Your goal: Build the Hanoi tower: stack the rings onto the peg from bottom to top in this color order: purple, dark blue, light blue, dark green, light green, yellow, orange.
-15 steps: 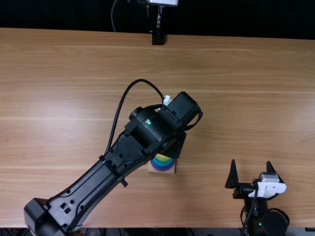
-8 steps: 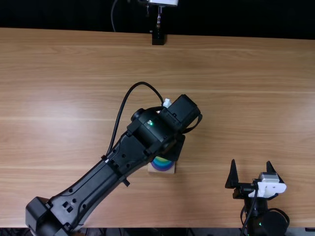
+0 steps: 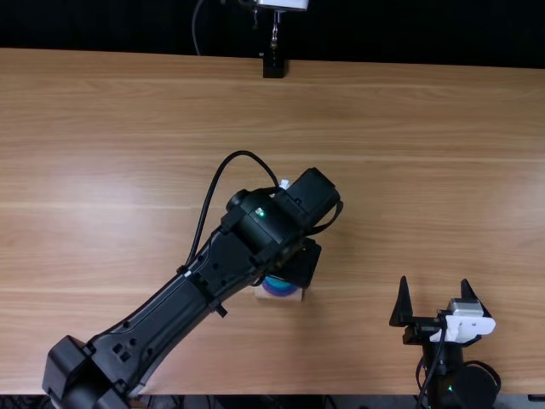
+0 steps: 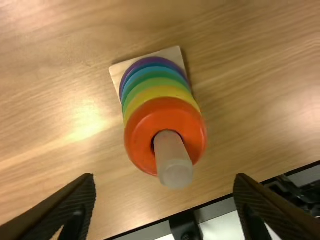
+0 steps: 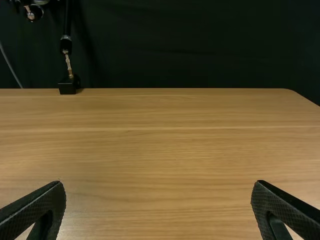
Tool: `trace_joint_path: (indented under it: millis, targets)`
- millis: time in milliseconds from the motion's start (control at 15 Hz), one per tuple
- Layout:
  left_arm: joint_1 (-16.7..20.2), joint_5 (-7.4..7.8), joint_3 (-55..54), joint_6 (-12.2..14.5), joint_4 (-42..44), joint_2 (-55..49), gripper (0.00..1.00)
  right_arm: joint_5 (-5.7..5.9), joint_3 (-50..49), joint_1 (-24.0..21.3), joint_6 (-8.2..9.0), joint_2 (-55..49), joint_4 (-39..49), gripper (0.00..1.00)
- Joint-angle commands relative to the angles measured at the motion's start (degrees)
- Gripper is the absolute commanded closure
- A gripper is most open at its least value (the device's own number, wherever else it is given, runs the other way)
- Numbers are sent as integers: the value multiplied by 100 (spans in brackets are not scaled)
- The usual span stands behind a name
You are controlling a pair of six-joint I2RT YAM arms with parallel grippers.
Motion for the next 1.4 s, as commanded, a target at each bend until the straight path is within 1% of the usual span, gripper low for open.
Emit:
trace_joint_path:
  millis: [0,133,200,333,400,467,533,600,733,867,933,1000,1067,1133,1200,1267,1333]
  targets:
    - [107,167,-58,-47,80,-318,0,-2,-90,-36,-12,-69,-7,0]
    - [265,325,-75,-47,692,-591,0,-2,-90,-36,-12,-69,3,0]
    - [371,357,-84,-47,1082,-714,0,-2,-90,-36,-12,-69,-7,0]
    - [634,346,-154,-47,1652,-1039,0,-2,-90,-36,-12,-69,-7,0]
    - [828,336,-330,-37,1852,-1215,0,-2,-90,-36,-12,-69,-7,0]
    - [1100,325,-620,-47,2074,-1435,0,-2,-90,-36,-12,-69,-7,0]
    - [1399,273,-963,-37,2359,-1751,0,-2,-90,-36,-12,-69,-7,0]
    - [1715,325,-1385,-16,2717,-2129,0,-2,-90,-36,-12,-69,-7,0]
    - [2322,346,-2562,-16,3382,-3043,0,-2,-90,-36,-12,-69,-7,0]
    - [2911,336,-3687,6,3761,-3940,0,-2,-90,-36,-12,-69,-7,0]
    - [3166,357,-4311,27,4004,-4432,0,-2,-90,-36,-12,-69,-7,0]
    - [3464,483,-4865,206,4331,-5003,0,-2,-90,-36,-12,-69,-7,0]
    - [3614,779,-5401,533,4647,-5495,0,-2,-90,-36,-12,-69,-7,0]
    - [3649,1000,-5902,986,5016,-5979,0,-2,-90,-36,-12,-69,-7,0]
    - [3675,969,-6298,1387,5375,-6374,0,-2,-90,-36,-12,-69,-7,0]
    - [3728,884,-6614,1651,5586,-6708,0,-2,-90,-36,-12,-69,-7,0]
    - [3772,684,-6913,1756,5649,-7016,0,-2,-90,-36,-12,-69,-7,0]
